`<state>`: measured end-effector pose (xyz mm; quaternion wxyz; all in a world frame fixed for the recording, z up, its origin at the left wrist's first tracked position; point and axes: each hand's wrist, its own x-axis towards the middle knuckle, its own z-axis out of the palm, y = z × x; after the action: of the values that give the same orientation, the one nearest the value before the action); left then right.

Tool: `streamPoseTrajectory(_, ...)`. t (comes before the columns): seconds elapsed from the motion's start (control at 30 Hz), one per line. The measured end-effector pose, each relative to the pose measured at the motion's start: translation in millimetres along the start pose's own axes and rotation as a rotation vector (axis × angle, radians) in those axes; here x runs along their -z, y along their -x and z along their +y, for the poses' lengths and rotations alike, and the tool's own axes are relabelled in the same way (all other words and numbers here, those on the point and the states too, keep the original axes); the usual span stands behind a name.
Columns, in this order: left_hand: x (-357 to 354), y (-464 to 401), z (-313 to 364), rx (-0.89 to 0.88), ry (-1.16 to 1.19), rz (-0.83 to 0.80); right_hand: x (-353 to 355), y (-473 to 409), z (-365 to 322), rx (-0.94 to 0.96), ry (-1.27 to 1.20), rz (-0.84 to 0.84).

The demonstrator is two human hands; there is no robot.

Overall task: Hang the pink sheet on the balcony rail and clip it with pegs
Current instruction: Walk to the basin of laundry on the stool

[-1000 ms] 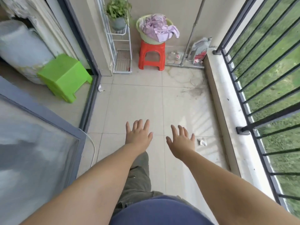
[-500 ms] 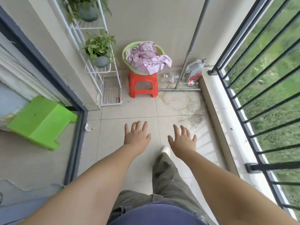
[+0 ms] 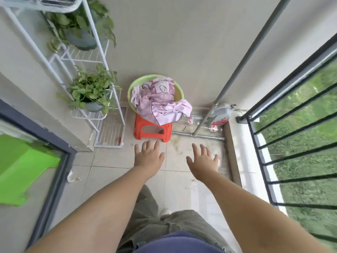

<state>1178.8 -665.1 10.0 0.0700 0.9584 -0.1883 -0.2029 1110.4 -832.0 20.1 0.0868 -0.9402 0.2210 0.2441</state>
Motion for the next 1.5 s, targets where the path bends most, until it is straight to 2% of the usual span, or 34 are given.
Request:
streamPoseTrajectory(0.17,19.7,-102.8,-30.8,0.02,-0.008,-0.076,23.8,-94.4,-35.2,0.035,0.014,-0.024)
streamPoseTrajectory(0.33,71.2,-209.0,-63.4,-0.011,-0.021,-0.111,65.4,-183.8,-73.2,-0.054,-0.042,-0.068)
streamPoseTrajectory(0.53,116.9,-332.5,-102.2,0.031,-0.016,-0.14,102.7,-284.5,-120.4,-0.119,-0.224,-0.114)
streamPoseTrajectory(0.73,83.7,-442.2,-122.3,-0.013,-0.031,-0.263,80.3,-411.8,-143.3,-0.107,-0.444,-0.234)
streamPoseTrajectory(0.93,10.3,-526.1,-123.5,-0.034,0.033,-0.357,29.5,-525.1,-147.0,-0.327,-0.734,-0.29)
streamPoseTrajectory(1.03,-28.8,-551.8,-122.2,-0.008,0.086,-0.381,4.5,-562.3,-147.9,-0.43,-0.86,-0.287)
streamPoseTrajectory(1.13,-49.2,-563.7,-123.0,-0.041,0.091,-0.331,-13.2,-572.7,-145.2,-0.441,-0.93,-0.256)
streamPoseTrajectory(1.23,-45.3,-560.8,-124.4,-0.073,0.073,-0.273,-16.2,-568.0,-138.4,-0.44,-1.035,-0.243)
streamPoseTrajectory(1.33,-19.7,-550.6,-113.6,-0.037,0.13,-0.212,-0.3,-558.8,-133.3,-0.517,-1.209,-0.277)
streamPoseTrajectory(1.43,19.5,-532.0,-93.0,-0.078,0.163,-0.13,38.2,-548.9,-127.4,-0.646,-1.525,-0.479)
streamPoseTrajectory(1.5,51.8,-515.1,-77.9,-0.129,0.162,-0.072,74.9,-540.3,-122.2,-0.619,-1.665,-0.646)
